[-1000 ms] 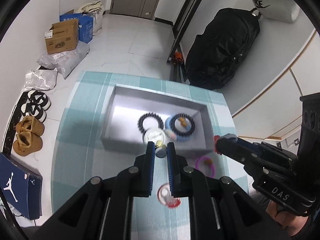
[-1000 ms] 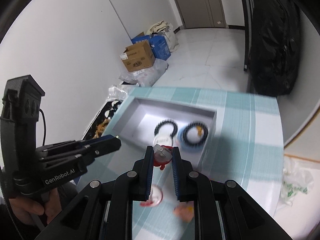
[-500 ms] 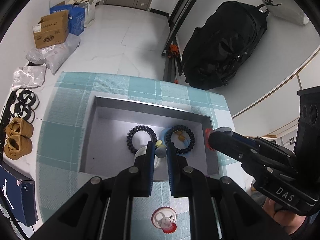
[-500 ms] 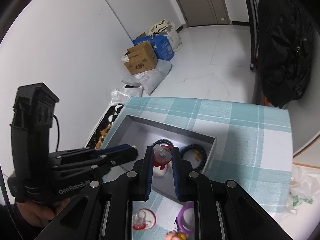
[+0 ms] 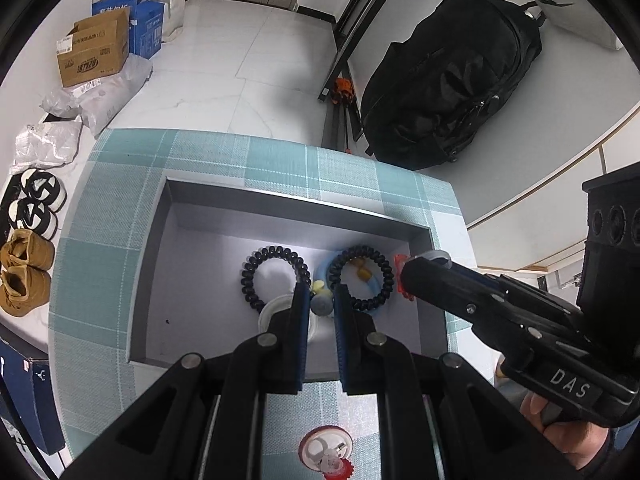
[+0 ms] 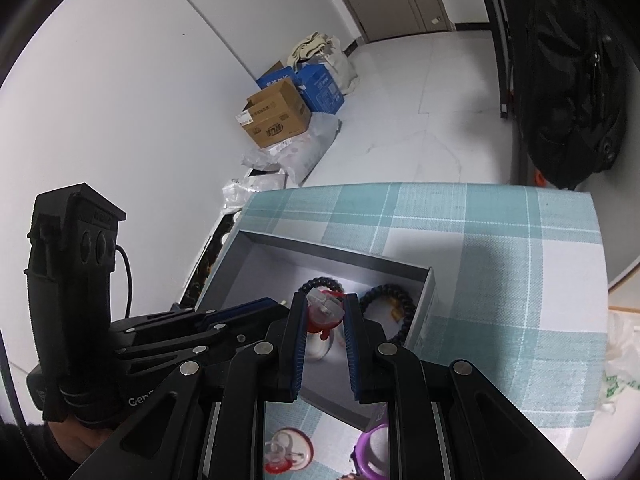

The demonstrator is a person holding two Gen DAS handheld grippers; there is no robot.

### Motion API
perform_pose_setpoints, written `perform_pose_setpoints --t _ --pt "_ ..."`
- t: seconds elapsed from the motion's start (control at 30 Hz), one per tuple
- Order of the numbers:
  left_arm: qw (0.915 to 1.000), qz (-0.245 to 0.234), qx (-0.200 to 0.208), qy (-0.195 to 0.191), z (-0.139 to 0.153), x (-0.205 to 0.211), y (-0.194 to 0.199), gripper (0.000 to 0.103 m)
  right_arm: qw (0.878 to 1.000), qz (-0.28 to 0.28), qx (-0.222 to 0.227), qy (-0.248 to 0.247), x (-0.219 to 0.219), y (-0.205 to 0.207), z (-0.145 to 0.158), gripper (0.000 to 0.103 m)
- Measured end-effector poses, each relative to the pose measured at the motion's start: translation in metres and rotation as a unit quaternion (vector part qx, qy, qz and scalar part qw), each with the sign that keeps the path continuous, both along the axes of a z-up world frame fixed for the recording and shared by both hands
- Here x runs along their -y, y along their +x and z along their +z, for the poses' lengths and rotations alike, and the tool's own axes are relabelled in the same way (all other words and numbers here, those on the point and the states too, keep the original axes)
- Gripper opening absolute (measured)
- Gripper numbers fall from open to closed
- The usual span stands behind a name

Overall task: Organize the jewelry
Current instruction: 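Carry the yellow figure and red pacifier into the grey box and open both grippers, then withdraw both tools from the box back over the table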

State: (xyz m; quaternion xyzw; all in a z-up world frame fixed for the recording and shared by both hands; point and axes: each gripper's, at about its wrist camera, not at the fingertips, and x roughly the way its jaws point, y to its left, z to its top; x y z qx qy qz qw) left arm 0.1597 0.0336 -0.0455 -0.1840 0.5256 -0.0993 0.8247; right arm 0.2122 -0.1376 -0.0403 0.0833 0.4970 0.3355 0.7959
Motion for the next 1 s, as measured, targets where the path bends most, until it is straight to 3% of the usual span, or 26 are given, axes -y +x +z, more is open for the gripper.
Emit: perform_pose_setpoints --t 0.47,0.67,0.83,0.93,0.97,1.0 --pt "0.9993 -0.012 0.014 -0.032 -0.002 0.001 0.001 0.007 1.0 -0.006 -0.011 -0.009 -0.003 0.002 -0.007 0.017" --pt "0.9992 -0.026 0.028 -0.016 0.004 0.006 0.0 0.008 1.0 -0.015 -0.006 -0.003 0.001 0.001 -0.005 0.019" --pt "0.9991 -0.023 0.032 -0.019 0.004 0.003 -0.003 0.017 1.0 -0.023 0.001 0.004 0.008 -0.003 -0.001 0.023" --pt "0.9986 -0.019 0.042 -0.025 0.008 0.001 -0.007 0.028 1.0 -0.024 0.012 0.011 0.013 -0.008 0.004 0.039" --pt "0.9984 -0.016 0.046 -0.027 0.009 0.0 -0.008 0.03 0.999 -0.026 0.018 0.012 0.014 -0.01 0.006 0.051" --pt "0.9982 -0.016 0.05 -0.03 0.011 0.0 -0.009 0.034 0.999 -0.028 0.023 0.014 0.015 -0.012 0.008 0.056"
